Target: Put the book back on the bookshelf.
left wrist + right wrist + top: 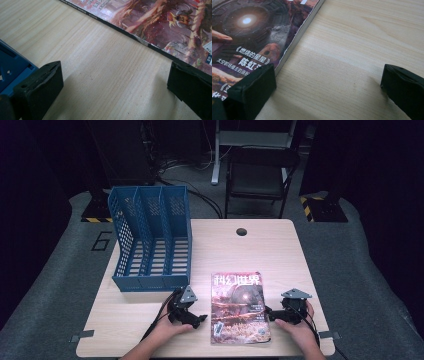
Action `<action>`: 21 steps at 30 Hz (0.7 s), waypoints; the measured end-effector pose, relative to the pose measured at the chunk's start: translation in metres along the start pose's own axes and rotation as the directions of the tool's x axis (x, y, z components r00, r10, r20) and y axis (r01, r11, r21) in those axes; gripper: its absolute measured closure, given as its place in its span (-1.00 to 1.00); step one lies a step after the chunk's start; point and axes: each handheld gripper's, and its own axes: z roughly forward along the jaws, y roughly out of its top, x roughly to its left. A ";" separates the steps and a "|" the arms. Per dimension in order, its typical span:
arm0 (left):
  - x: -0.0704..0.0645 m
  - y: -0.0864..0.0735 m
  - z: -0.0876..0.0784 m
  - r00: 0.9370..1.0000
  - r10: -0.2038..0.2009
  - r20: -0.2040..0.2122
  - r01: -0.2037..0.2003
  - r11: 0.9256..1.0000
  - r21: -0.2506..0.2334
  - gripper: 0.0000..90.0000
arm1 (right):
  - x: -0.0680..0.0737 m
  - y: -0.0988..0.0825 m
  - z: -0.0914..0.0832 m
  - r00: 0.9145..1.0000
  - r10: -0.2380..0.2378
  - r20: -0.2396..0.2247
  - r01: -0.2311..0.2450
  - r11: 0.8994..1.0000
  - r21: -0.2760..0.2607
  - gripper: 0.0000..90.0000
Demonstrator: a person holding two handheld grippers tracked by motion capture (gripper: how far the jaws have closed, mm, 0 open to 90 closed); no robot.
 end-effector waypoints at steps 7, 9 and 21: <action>0.000 -0.001 -0.001 1.000 -0.002 -0.004 0.002 1.000 0.003 -0.99 | 0.002 0.001 0.000 1.000 0.022 0.016 -0.022 1.000 0.004 -1.00; 0.000 -0.001 -0.001 1.000 0.001 0.002 -0.001 1.000 0.003 -0.99 | 0.003 0.003 0.000 0.999 0.023 0.026 -0.024 1.000 0.019 -1.00; 0.002 -0.001 -0.001 0.999 0.024 0.023 -0.024 1.000 -0.002 -0.99 | 0.006 0.008 -0.005 0.998 0.050 0.040 -0.052 0.997 0.063 -0.74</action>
